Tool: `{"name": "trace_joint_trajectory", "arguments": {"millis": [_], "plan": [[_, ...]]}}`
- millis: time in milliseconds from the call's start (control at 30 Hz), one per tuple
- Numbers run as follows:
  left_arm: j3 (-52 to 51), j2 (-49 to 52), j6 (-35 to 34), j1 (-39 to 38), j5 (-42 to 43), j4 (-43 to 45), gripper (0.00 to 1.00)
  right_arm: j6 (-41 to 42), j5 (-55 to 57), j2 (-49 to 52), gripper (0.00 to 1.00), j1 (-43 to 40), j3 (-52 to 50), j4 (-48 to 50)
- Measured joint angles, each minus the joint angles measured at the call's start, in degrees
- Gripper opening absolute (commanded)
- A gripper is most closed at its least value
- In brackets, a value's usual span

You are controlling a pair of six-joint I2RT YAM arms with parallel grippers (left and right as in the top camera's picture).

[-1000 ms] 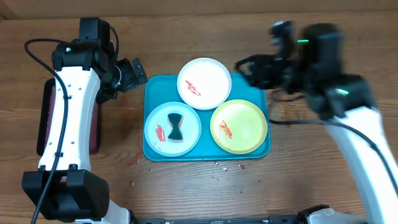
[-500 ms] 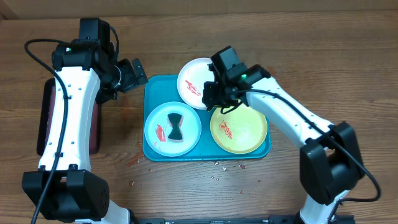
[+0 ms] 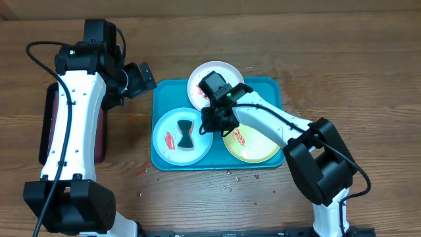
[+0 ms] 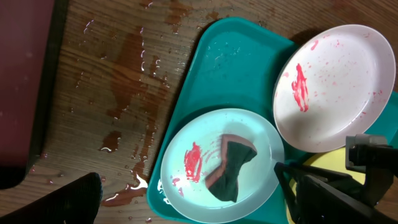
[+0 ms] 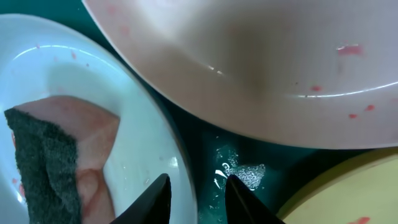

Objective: Clean dirty plates on tray and stack at the side

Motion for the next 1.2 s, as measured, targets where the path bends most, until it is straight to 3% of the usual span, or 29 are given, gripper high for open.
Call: {"name": "trace_joint_trajectory", "arguments": {"millis": [67, 233, 367, 500, 567, 667, 767, 967, 1200], "plan": [[0.0, 0.0, 0.0, 0.0, 0.0, 0.0, 1.00, 0.0, 0.0, 0.0, 0.31, 0.0, 0.0, -0.2], [0.0, 0.0, 0.5, 0.0, 0.9, -0.9, 0.86, 0.0, -0.2, 0.0, 0.29, 0.1, -1.0, 1.3], [0.0, 0.0, 2.3, 0.0, 3.6, -0.8, 0.66, 0.2, -0.5, 0.0, 0.22, 0.4, -3.7, 2.3], [-0.2, 0.0, 3.2, 0.0, 4.9, -0.8, 0.62, 0.2, -0.7, -0.1, 0.22, 0.4, -3.7, 2.5], [-1.1, 0.0, 3.2, -0.3, 5.2, -0.7, 0.54, 0.2, -0.7, -0.1, 0.15, 0.4, -3.8, 2.9], [-4.9, 0.0, 3.4, -1.6, 5.4, 1.5, 0.43, 0.7, -0.9, -0.1, 0.13, 0.4, -4.0, 3.6], [-10.2, 0.1, 3.4, -4.5, 5.8, 4.7, 0.42, 1.0, -1.1, -0.1, 0.13, 0.5, -4.1, 3.8], [-19.5, 0.2, 3.0, -10.1, 6.4, 14.1, 0.26, 1.4, -1.1, -0.1, 0.13, 0.5, -4.2, 3.8], [-26.6, 0.3, 1.2, -11.8, 6.4, 21.2, 0.37, 1.3, -1.1, -0.1, 0.13, 0.5, -4.2, 3.8]]}}
